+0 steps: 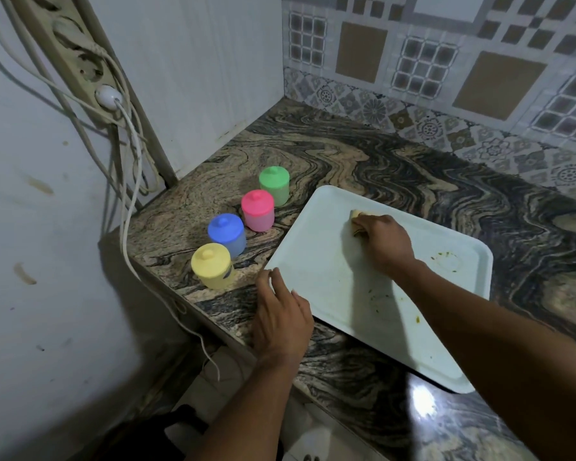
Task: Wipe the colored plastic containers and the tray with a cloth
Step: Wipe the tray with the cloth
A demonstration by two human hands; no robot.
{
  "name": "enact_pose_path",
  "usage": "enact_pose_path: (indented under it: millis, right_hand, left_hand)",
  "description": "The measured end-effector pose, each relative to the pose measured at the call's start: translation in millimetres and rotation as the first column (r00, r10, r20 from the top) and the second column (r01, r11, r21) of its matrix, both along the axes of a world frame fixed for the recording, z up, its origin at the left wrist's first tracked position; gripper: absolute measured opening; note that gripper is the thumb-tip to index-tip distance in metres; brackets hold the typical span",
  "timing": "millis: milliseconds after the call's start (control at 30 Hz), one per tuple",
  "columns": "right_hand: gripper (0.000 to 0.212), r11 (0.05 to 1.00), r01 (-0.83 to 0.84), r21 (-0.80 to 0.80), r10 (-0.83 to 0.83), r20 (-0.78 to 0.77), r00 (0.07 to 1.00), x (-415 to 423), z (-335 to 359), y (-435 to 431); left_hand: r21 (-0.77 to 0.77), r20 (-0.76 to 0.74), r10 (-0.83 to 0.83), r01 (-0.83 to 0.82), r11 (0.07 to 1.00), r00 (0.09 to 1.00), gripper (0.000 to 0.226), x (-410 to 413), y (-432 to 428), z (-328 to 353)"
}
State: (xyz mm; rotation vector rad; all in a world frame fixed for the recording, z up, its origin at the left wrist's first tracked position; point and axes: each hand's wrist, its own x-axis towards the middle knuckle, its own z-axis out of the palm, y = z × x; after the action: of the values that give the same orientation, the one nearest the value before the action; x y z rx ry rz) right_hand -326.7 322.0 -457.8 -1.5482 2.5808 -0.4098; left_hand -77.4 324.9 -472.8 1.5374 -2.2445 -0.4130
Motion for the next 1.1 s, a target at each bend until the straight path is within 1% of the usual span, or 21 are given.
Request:
enact_pose_path:
  millis: [100,200,300,367,400,433,467,533,567,600,667,700,733,800,833,900,967,1033,1100]
  right_hand:
    - [0.045,1.0,-0.026,0.009,0.026,0.027,0.999,23.0,-1.1,17.1]
    - [0.047,0.99,-0.136,-0.033,0.137,0.003,0.991,54.9,-2.9,41.3]
    - [0.04,0.969,-0.222,-0.113,0.224,0.007,0.975,86.7,3.8,65.8]
    - [0.043,0.952,-0.275,-0.138,0.281,0.032,0.959,107.7,13.0,78.9]
    - [0.045,0.943,-0.302,-0.14,0.313,0.07,0.947,117.3,15.5,84.8]
    - [0.051,0.94,-0.313,-0.136,0.331,0.143,0.932,124.1,19.6,90.5]
    - [0.054,0.942,-0.311,-0.124,0.333,0.249,0.91,126.1,25.2,95.5]
    - [0.048,0.962,-0.24,-0.127,0.272,0.451,0.85,114.1,33.4,99.4]
    - [0.042,0.974,-0.162,-0.16,0.222,0.522,0.823,100.9,35.5,97.7]
    - [0.04,0.976,-0.043,-0.212,0.16,0.574,0.803,86.4,37.8,94.4]
    - [0.04,0.926,0.239,-0.293,-0.002,0.629,0.778,50.0,44.7,80.8]
    - [0.035,0.893,0.325,-0.312,-0.065,0.624,0.779,33.2,51.4,72.0]
    - [0.028,0.88,0.354,-0.318,-0.102,0.599,0.794,18.2,58.2,61.5]
    - [0.023,0.918,0.294,-0.267,-0.145,0.463,0.874,-9.0,64.1,37.6]
    - [0.024,0.946,0.251,-0.207,-0.161,0.371,0.915,-19.3,62.7,26.6]
    - [0.031,0.988,0.143,-0.058,-0.126,0.23,0.965,-27.7,52.4,12.9]
    - [0.034,0.996,0.045,0.08,-0.053,0.101,0.993,-17.7,37.5,11.7]
    - [0.04,0.993,0.042,0.11,-0.037,-0.043,0.998,0.3,27.6,18.5]
    - [0.043,0.994,0.02,0.109,-0.006,-0.131,0.991,20.5,19.6,34.8]
  left_hand:
    - [0.023,0.075,-0.006,0.004,1.0,0.997,0.048,-2.1,1.3,2.1]
    - [0.047,0.112,-0.019,0.014,0.999,0.994,0.046,-2.0,1.1,5.3]
    - [0.052,0.144,-0.019,0.012,0.999,0.989,0.046,-1.9,1.3,4.6]
    - [0.076,0.155,-0.028,0.016,0.997,0.988,0.049,-1.4,1.4,3.8]
    - [0.09,0.157,-0.027,0.013,0.996,0.987,0.05,-1.4,1.3,3.6]
    - [0.105,0.156,-0.026,0.01,0.994,0.987,0.051,-1.4,1.4,4.2]
    - [0.112,0.155,-0.029,0.011,0.994,0.987,0.053,-1.0,1.3,3.8]
    - [0.103,0.163,-0.036,0.02,0.994,0.986,0.052,-0.7,2.4,2.6]
    - [0.084,0.17,-0.038,0.024,0.996,0.985,0.049,-0.7,2.4,2.4]
    - [0.051,0.176,-0.037,0.028,0.998,0.984,0.046,-0.7,2.1,2.0]
    - [-0.031,0.202,-0.045,0.052,0.998,0.978,0.044,0.3,1.6,0.5]
    - [-0.068,0.219,-0.054,0.071,0.995,0.974,0.043,0.8,1.6,-1.0]
    - [-0.099,0.23,-0.064,0.089,0.991,0.971,0.041,1.3,0.3,-2.1]
    - [-0.136,0.248,-0.088,0.125,0.983,0.965,0.038,3.1,-3.4,-4.6]
    - [-0.139,0.254,-0.106,0.145,0.98,0.961,0.039,3.7,-4.8,-6.2]
    - [-0.122,0.249,-0.154,0.188,0.975,0.956,0.041,4.0,-7.4,-9.6]
    - [-0.107,0.235,-0.179,0.208,0.972,0.955,0.042,3.9,-9.2,-12.3]
    - [-0.096,0.227,-0.175,0.201,0.975,0.958,0.043,2.9,-11.0,-13.9]
    - [-0.079,0.223,-0.163,0.185,0.98,0.961,0.043,2.2,-10.8,-14.0]
